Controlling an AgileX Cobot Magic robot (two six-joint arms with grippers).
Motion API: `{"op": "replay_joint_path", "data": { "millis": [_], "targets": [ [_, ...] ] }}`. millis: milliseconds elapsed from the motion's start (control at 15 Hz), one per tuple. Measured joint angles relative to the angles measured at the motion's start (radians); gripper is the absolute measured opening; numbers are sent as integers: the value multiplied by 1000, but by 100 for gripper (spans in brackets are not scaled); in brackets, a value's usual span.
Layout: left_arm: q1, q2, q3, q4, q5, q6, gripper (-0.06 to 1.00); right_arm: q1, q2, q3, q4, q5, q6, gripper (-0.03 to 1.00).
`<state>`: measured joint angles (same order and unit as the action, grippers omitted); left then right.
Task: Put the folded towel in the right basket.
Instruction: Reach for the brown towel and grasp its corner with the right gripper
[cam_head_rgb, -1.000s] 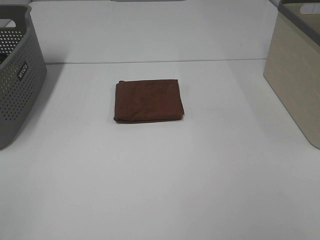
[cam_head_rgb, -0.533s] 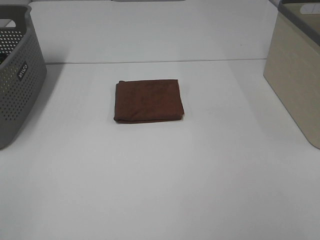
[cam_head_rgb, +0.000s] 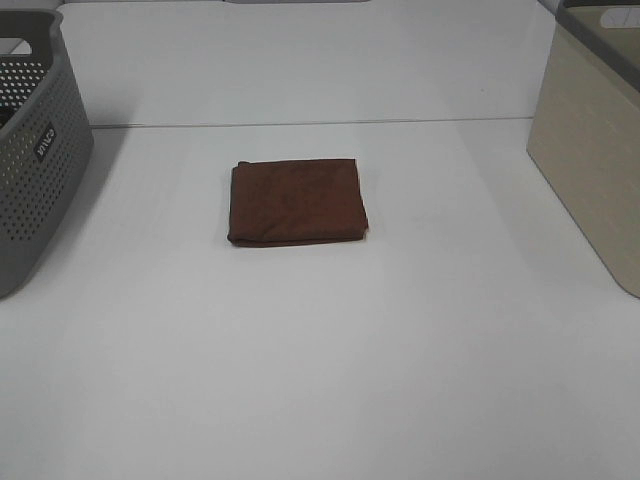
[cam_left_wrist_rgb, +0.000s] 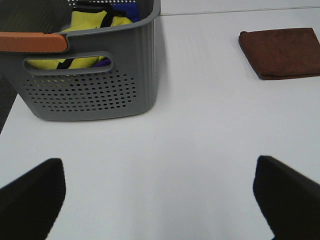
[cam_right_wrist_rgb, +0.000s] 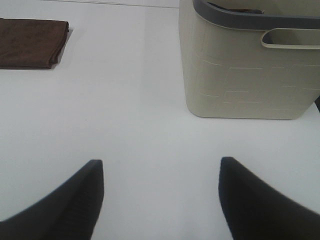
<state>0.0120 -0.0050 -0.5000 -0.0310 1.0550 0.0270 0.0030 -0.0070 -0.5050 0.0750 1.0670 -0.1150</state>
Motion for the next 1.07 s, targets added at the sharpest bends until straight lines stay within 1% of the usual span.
{"op": "replay_joint_path", "data": {
  "millis": [733,800,933,1000,1067],
  "targets": [
    [0,0,0,0,0,0,97,0,5,-4,0,-6,0,63],
    [0,0,0,0,0,0,97,0,33,-15,1,-35,0,63],
    [0,0,0,0,0,0,97,0,130,-50,4,-130,0,63],
    [0,0,0,0,0,0,97,0,165,-63,4,-152,0,63],
    [0,0,0,0,0,0,97,0,246,-94,4,-204,0,63]
  ]
}}
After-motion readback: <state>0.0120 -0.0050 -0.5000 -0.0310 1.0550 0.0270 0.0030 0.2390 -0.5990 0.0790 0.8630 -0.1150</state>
